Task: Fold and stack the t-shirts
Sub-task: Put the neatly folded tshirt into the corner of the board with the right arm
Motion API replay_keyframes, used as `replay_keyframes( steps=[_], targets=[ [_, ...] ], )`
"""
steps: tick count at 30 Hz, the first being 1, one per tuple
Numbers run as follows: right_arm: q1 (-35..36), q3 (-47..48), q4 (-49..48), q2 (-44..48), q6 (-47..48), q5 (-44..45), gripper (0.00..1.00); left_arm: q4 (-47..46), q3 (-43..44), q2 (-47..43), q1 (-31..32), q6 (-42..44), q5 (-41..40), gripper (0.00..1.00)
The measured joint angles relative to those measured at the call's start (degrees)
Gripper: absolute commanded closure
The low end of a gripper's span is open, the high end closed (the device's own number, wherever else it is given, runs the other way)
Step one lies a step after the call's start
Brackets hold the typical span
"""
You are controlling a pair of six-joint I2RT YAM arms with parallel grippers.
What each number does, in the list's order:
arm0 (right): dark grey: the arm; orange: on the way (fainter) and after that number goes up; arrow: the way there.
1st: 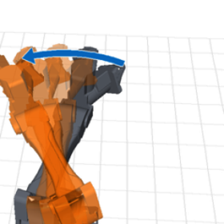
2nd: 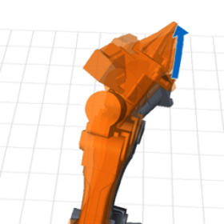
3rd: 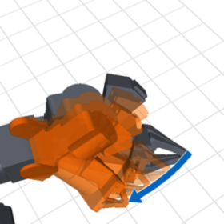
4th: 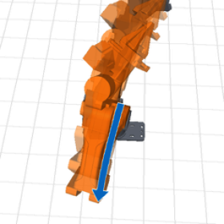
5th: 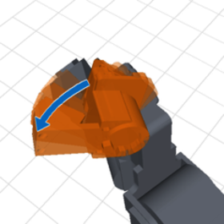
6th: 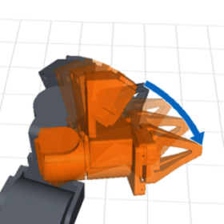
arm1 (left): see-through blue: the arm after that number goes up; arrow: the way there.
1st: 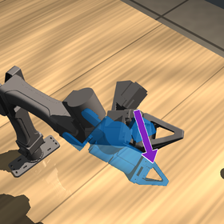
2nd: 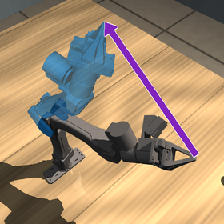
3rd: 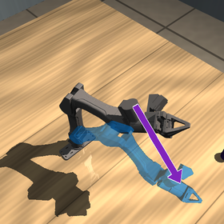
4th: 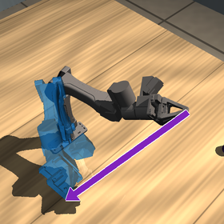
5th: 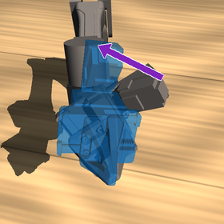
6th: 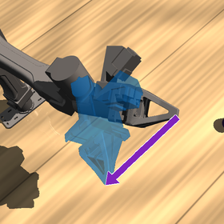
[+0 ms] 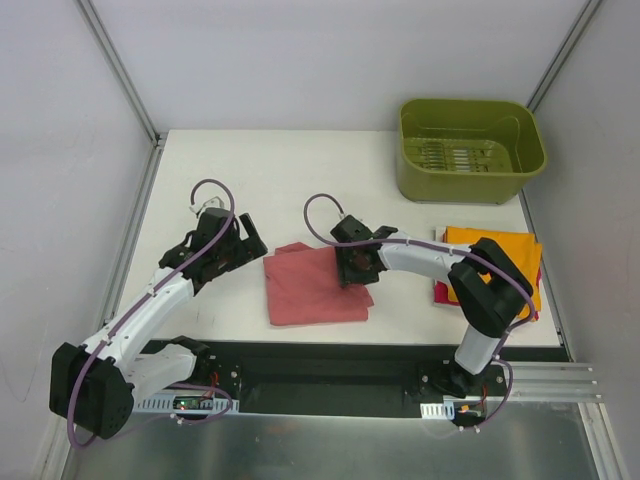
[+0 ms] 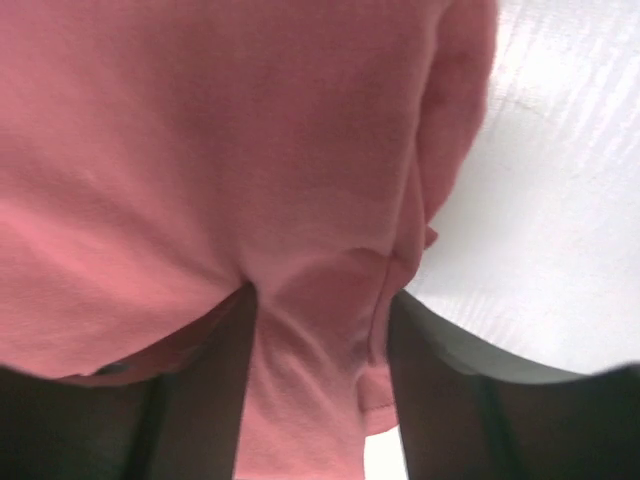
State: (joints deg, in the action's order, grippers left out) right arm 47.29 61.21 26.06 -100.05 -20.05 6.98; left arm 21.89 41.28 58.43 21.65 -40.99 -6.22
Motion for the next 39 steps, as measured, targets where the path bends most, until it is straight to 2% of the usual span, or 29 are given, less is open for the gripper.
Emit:
replay_keyframes(
  steps=[2, 3, 5, 6, 8, 15, 18, 24, 28, 39],
  targets=[
    [0.0, 0.1, -0.6, -0.2, 0.0, -1.1, 0.62, 0.1, -0.1, 0.0, 0.0, 0.0, -0.3, 0.01],
    [0.0, 0.1, -0.9, -0.3, 0.2, -1.5, 0.73, 0.1, -0.1, 0.0, 0.0, 0.0, -0.4, 0.01],
    [0.0, 0.1, -1.9, -0.4, 0.0, -2.8, 0.80, 0.1, -0.1, 0.0, 0.0, 0.0, -0.4, 0.01],
    [0.1, 0.1, -2.7, -0.5, -0.1, -3.5, 0.90, 0.1, -0.1, 0.0, 0.0, 0.0, -0.4, 0.01],
    [0.3, 0.0, -3.8, -0.6, 0.3, -4.3, 0.99, 0.1, -0.1, 0.0, 0.0, 0.0, -0.4, 0.01],
    [0.6, -1.4, -5.3, 1.4, 4.4, -5.0, 0.99, 0.1, -0.6, -0.1, -0.3, 0.0, -0.5, 0.01],
    [1.1, -1.8, -0.7, 5.5, 7.1, -0.2, 0.99, 0.4, -0.8, -0.2, -0.4, 0.0, -0.5, 0.01],
    [1.2, -0.9, 12.3, 15.8, 11.3, 16.3, 0.99, 0.4, -0.8, -0.6, -0.4, 0.0, -0.5, 0.01],
    [0.7, 1.2, 19.7, 19.4, 13.5, 24.9, 0.99, 0.4, -0.8, -0.7, -0.4, 0.0, -0.5, 0.01],
    [-4.2, 7.3, 32.0, 21.2, 18.3, 35.0, 0.99, 0.4, -0.8, 0.1, -0.4, 0.0, -0.8, 0.01]
  ],
)
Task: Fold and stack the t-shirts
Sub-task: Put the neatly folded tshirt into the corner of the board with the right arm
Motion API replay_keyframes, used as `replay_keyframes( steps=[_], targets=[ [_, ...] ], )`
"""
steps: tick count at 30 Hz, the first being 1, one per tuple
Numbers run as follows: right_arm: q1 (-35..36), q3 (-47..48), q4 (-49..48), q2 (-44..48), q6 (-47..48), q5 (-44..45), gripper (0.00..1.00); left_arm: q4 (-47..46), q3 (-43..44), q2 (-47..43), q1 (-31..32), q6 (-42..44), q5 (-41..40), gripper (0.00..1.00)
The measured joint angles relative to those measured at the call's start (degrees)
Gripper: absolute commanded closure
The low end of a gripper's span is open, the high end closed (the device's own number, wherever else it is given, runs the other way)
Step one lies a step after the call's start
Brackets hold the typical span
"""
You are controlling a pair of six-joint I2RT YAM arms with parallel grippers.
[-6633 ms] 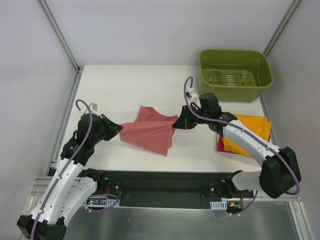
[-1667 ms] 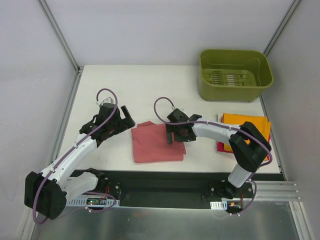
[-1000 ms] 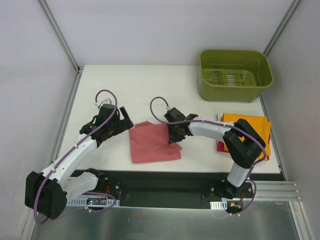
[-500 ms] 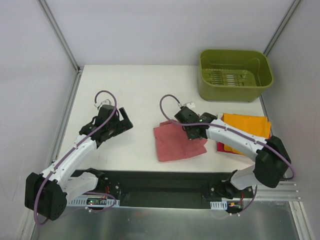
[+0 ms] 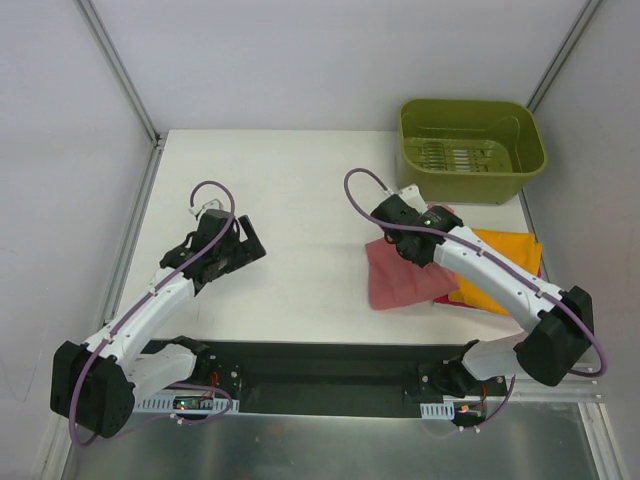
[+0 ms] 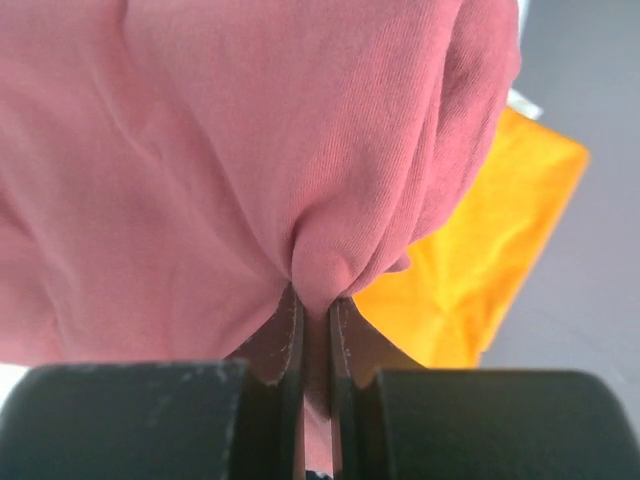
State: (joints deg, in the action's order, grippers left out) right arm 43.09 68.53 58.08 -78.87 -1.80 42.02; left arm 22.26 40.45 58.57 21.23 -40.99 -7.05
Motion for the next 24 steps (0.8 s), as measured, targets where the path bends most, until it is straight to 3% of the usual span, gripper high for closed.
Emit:
replay_keyframes(
  steps=[14, 24],
  targets=[
    [-7.3, 10.4, 6.3, 7.7, 8.9, -1.0, 0.99, 0.0, 0.0, 2.2, -0.4, 0.0, -1.0, 0.01],
    [-13.3, 18.3, 9.9, 8.0, 13.8, -4.5, 0.99, 0.0, 0.0, 3.9, -0.7, 0.0, -0.9, 0.01]
  ],
)
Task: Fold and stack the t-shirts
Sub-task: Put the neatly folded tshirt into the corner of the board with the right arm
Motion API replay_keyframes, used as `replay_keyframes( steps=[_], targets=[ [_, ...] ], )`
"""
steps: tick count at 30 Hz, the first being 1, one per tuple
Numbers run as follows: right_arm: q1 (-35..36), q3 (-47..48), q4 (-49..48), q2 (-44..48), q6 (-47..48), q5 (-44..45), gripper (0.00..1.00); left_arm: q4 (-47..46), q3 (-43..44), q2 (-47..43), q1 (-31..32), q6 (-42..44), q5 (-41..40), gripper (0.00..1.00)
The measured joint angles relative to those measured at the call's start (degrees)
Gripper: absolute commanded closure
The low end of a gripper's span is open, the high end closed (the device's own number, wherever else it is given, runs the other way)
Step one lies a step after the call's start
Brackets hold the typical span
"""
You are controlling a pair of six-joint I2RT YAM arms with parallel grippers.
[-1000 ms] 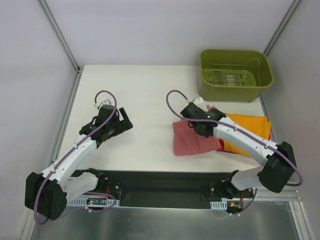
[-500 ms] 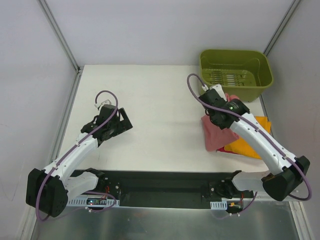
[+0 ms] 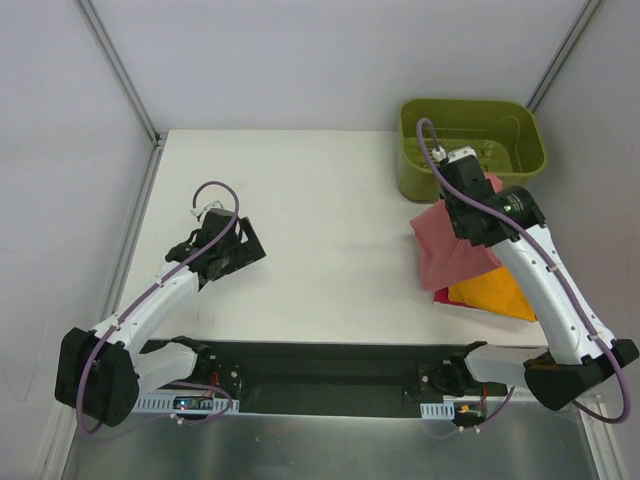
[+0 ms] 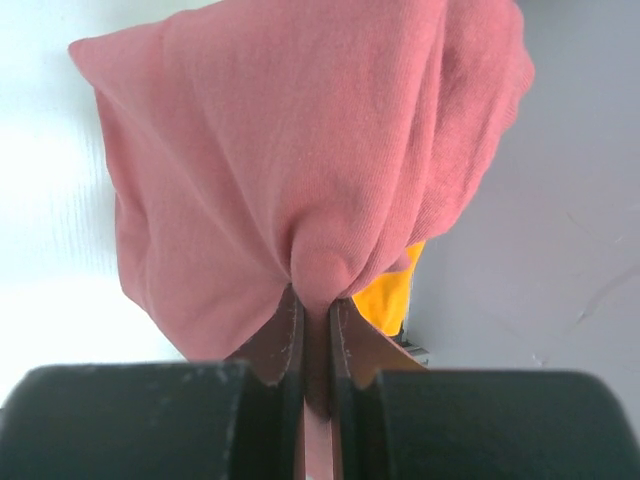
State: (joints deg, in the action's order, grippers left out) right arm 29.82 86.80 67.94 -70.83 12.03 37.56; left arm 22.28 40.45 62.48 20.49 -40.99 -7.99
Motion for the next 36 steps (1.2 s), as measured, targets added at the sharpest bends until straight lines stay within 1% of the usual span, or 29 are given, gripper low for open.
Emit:
replay_keyframes(
  steps=[6, 10, 16, 22, 27, 33, 36],
  targets=[
    [-5.2, 3.5, 2.3, 0.0, 1.2, -3.1, 0.99, 0.0, 0.0, 0.1, 0.0, 0.0, 0.0, 0.01],
    [-8.3, 3.6, 3.0, 0.0, 1.7, -5.6, 0.99, 0.0, 0.0, 0.4, -0.4, 0.1, 0.0, 0.01],
    [-15.8, 3.6, 3.1, 1.1, 3.0, -10.2, 0.99, 0.0, 0.0, 0.9, -0.7, 0.1, 0.3, 0.01],
    [-21.3, 3.2, 2.7, 3.0, 4.7, -14.6, 1.00, 0.0, 0.0, 1.1, -0.7, 0.2, 0.5, 0.01],
    [-27.6, -0.1, 0.5, 2.3, 6.5, -16.8, 0.99, 0.0, 0.0, 1.3, -0.7, 0.2, 0.5, 0.01],
    [-34.4, -7.6, -5.7, -3.0, 8.8, -16.3, 0.98, 0.0, 0.0, 2.1, -1.1, 0.8, 0.5, 0.01],
    [-37.3, -10.8, -9.4, -6.1, 10.2, -15.8, 0.91, 0.0, 0.0, 2.1, -1.4, 1.0, 0.5, 0.01]
  ],
)
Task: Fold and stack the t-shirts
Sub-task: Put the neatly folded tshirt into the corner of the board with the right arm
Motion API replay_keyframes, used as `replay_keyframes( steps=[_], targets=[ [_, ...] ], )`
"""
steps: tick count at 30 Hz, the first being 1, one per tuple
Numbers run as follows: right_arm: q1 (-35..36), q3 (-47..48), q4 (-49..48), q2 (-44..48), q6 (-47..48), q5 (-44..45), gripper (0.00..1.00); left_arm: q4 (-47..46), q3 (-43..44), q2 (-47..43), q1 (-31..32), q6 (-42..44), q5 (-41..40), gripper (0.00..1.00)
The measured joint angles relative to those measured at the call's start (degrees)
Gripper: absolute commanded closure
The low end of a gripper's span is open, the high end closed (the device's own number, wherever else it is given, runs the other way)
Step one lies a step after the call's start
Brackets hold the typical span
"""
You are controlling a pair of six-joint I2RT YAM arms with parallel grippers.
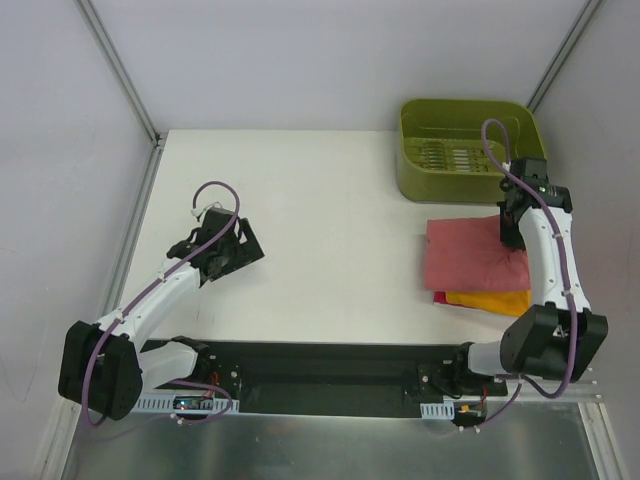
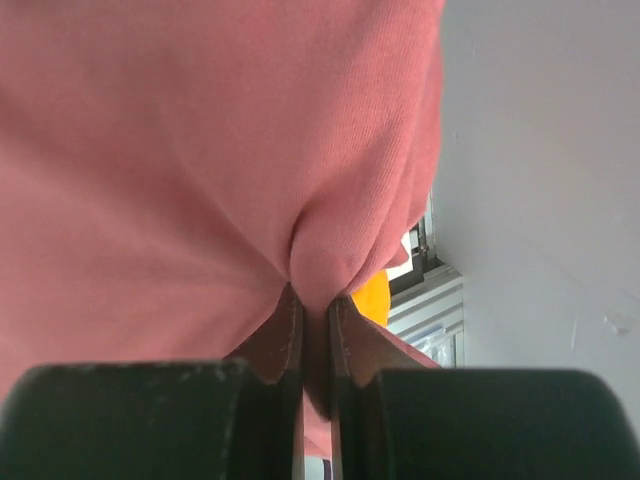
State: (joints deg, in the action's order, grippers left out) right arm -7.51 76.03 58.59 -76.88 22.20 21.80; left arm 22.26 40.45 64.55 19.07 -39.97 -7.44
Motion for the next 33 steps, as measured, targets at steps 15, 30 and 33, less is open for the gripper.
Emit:
replay_keyframes(
  steps=[15, 30, 33],
  targets=[
    [-7.5, -3.7, -6.6, -7.7, -1.4, 4.6, 0.01, 0.0, 0.0, 0.0, -0.4, 0.4, 0.0, 0.01],
    [-7.5, -7.8, -22.6, 26.4, -14.3, -27.7, 0.00, 0.3, 0.5, -3.7, -0.4, 0.6, 2.6, 0.01],
    [-7.5, -14.3, -26.1, 28.7, -17.2, -34.4, 0.00, 0.6, 1.7, -6.1, -0.4, 1.1, 3.9, 0.01]
  ],
)
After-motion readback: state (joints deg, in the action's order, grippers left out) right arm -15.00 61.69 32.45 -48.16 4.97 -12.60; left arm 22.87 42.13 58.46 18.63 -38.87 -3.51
